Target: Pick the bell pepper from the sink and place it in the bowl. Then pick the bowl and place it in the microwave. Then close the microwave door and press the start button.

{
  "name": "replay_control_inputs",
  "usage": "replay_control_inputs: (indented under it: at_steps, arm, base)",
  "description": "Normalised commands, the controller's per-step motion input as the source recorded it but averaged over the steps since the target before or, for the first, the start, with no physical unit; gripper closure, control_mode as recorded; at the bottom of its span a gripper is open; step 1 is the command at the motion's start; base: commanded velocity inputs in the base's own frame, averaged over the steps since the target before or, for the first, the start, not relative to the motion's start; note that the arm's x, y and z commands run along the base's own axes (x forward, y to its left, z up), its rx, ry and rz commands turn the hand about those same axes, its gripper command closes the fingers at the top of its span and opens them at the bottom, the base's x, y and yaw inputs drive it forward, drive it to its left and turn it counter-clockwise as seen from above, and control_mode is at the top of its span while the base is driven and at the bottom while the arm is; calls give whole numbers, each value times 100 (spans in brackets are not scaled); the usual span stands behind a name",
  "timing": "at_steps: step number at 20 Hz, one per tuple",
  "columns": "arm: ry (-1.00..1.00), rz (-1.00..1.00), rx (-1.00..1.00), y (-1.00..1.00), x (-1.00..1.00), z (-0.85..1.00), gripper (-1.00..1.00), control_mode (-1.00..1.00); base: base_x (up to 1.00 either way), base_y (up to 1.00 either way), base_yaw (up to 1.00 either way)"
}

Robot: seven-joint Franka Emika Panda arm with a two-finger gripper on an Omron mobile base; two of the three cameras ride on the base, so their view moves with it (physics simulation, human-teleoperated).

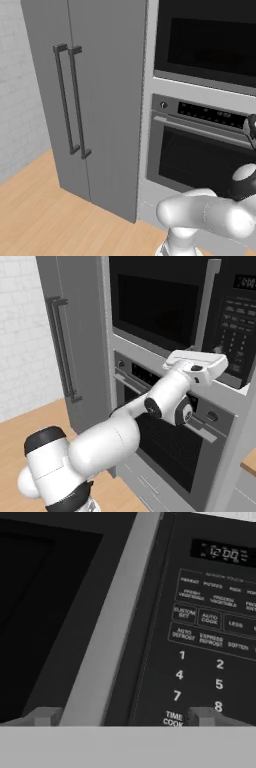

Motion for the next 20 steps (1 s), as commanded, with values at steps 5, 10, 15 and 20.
replay_control_inputs:
  at_steps: [5,10,15,20]
  arm:
    - [-24,-35,0,15,-22,15,-100,-100]
    - [-15,-24,1,2,3,19,-100,-100]
    - [0,-27,0,0,98,0,-100,-100]
    - [-4,-34,0,0,90,0,-100,-100]
  base:
    - [0,0,0]
    - [0,0,0]
    - [0,0,0]
    - [0,0,0]
